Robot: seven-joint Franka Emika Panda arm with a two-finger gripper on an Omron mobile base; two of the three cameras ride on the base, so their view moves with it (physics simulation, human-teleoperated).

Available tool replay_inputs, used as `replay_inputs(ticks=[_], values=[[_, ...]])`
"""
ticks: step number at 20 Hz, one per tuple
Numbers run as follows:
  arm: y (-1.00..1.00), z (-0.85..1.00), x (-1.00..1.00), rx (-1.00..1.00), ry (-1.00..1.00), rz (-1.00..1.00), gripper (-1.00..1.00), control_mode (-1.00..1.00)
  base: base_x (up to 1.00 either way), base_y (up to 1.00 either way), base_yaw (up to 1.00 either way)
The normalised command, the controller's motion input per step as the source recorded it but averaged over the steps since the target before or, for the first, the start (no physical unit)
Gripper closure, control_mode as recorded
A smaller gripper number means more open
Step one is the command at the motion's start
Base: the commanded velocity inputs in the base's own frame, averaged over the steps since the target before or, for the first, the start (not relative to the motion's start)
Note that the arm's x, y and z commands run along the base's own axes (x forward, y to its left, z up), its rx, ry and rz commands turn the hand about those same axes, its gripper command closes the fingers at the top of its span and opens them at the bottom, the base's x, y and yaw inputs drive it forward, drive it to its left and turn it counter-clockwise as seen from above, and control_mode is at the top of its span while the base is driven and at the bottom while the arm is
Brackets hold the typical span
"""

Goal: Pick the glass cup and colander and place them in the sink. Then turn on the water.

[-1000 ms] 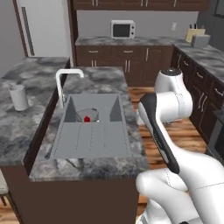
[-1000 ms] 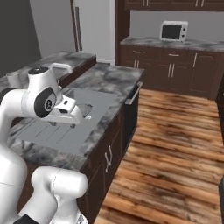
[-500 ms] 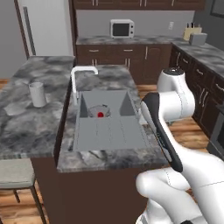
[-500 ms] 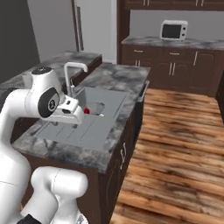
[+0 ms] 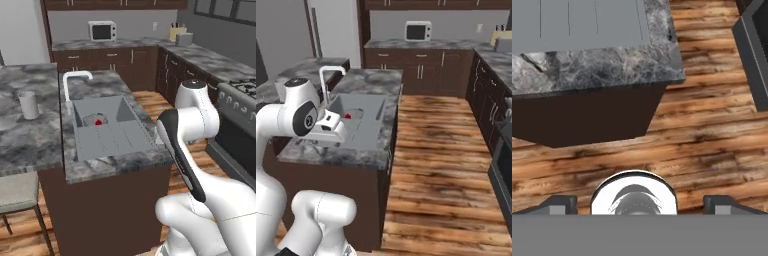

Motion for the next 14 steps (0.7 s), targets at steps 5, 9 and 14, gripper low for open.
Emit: replay_inputs(ticks=[5, 9, 14], values=[[0.0, 0.0, 0.0, 0.0, 0.0, 0.0, -1.0, 1.0, 0.0, 0.27, -0.42], [0.0, 0.0, 0.0, 0.0, 0.0, 0.0, -1.0, 1.0, -0.01, 0.49, -0.33], [0.0, 0.0, 0.0, 0.0, 0.0, 0.0, -1.0, 1.0, 0.01, 0.13, -0.46]])
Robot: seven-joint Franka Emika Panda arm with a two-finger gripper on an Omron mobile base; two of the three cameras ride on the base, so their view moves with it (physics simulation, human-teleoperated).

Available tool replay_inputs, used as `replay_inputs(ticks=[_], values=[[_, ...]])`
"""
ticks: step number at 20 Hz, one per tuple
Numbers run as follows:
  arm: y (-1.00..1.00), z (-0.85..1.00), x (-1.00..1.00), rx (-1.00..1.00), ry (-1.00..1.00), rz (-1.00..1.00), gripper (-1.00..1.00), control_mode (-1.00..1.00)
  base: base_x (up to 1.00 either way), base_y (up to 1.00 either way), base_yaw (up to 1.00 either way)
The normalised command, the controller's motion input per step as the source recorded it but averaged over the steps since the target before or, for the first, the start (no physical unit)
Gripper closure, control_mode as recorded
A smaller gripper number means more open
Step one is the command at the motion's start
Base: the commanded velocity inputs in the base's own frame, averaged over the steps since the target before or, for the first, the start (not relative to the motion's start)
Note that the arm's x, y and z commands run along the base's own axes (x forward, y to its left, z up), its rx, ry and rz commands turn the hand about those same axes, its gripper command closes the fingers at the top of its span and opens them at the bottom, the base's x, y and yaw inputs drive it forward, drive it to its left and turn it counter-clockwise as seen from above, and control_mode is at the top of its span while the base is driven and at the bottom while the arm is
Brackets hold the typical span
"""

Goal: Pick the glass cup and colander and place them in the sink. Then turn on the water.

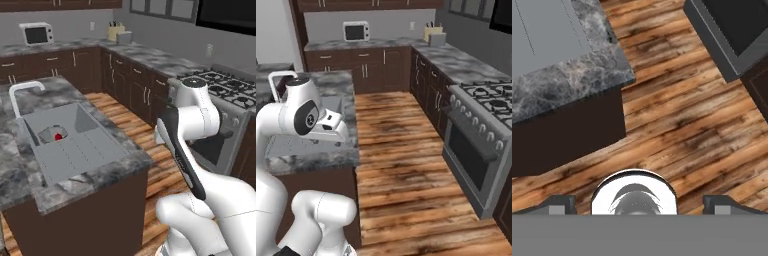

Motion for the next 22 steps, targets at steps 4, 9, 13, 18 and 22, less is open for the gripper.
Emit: replay_inputs(ticks=[4, 9, 13, 18, 22], values=[[0.0, 0.0, 0.0, 0.0, 0.0, 0.0, -1.0, 1.0, 0.0, 0.0, -0.5], [0.0, 0.0, 0.0, 0.0, 0.0, 0.0, -1.0, 1.0, 0.0, 0.0, -0.5], [0.0, 0.0, 0.0, 0.0, 0.0, 0.0, -1.0, 1.0, 0.0, 0.0, -0.5], [0.0, 0.0, 0.0, 0.0, 0.0, 0.0, -1.0, 1.0, 0.0, 0.0, -0.5], [0.0, 0.0, 0.0, 0.0, 0.0, 0.0, -1.0, 1.0, 0.0, 0.0, -0.5]])
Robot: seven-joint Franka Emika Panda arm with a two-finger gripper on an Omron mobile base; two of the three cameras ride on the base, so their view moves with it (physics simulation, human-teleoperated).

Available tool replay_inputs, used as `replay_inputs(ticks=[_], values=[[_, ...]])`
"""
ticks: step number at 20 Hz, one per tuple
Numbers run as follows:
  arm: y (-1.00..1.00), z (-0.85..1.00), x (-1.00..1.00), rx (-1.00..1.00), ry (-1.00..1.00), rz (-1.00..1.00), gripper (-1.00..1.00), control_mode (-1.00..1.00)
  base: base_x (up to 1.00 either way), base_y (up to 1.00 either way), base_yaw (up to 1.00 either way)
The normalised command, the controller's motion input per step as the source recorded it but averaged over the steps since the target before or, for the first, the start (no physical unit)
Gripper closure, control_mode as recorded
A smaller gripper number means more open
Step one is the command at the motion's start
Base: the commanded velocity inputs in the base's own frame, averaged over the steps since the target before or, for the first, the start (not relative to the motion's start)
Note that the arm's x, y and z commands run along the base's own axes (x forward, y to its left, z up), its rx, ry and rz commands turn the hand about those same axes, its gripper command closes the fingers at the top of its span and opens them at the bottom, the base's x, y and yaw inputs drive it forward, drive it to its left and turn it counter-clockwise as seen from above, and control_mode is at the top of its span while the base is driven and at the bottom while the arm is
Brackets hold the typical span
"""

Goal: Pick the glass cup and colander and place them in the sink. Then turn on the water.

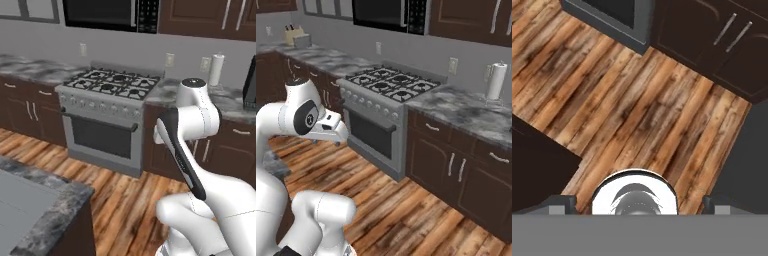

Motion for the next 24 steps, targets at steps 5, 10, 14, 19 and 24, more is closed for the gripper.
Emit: replay_inputs(ticks=[5, 10, 14, 19, 24], values=[[0.0, 0.0, 0.0, 0.0, 0.0, 0.0, -1.0, 1.0, 0.0, 0.0, -0.5], [0.0, 0.0, 0.0, 0.0, 0.0, 0.0, -1.0, 1.0, 0.0, 0.0, -0.5], [0.0, 0.0, 0.0, 0.0, 0.0, 0.0, -1.0, 1.0, -0.01, -0.02, -0.48], [0.0, 0.0, 0.0, 0.0, 0.0, 0.0, -1.0, 1.0, -0.14, -0.18, -0.37], [0.0, 0.0, 0.0, 0.0, 0.0, 0.0, -1.0, 1.0, -0.11, -0.13, -0.41]])
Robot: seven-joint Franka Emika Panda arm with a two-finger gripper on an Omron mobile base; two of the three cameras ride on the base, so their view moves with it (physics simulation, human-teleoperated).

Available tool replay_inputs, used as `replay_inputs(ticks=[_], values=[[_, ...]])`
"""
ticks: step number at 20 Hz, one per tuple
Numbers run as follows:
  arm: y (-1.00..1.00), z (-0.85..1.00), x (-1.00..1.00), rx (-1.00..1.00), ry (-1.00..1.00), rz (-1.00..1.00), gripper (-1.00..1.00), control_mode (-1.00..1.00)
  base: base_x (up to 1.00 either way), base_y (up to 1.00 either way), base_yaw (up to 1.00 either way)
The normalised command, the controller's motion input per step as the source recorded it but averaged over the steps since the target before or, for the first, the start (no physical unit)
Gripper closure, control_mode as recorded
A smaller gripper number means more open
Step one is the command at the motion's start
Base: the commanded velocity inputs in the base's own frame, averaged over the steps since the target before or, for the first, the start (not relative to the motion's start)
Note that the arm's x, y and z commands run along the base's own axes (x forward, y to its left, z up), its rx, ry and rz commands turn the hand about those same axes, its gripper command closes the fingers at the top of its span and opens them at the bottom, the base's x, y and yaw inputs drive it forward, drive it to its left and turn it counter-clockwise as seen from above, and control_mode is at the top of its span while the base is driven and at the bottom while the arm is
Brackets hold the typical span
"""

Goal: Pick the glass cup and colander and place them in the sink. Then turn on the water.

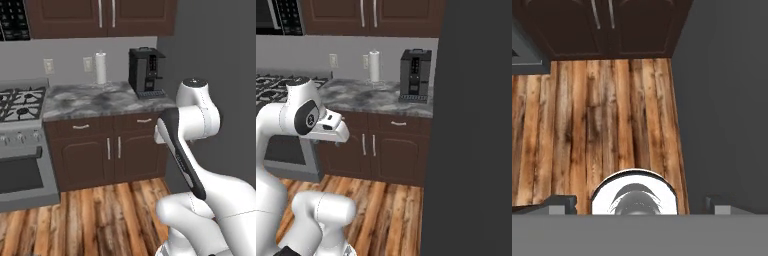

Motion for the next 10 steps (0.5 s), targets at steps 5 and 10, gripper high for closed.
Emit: replay_inputs(ticks=[5, 10], values=[[0.0, 0.0, 0.0, 0.0, 0.0, 0.0, -1.0, 1.0, -0.82, -0.07, -0.08], [0.0, 0.0, 0.0, 0.0, 0.0, 0.0, -1.0, 1.0, -1.0, -0.03, 0.0]])
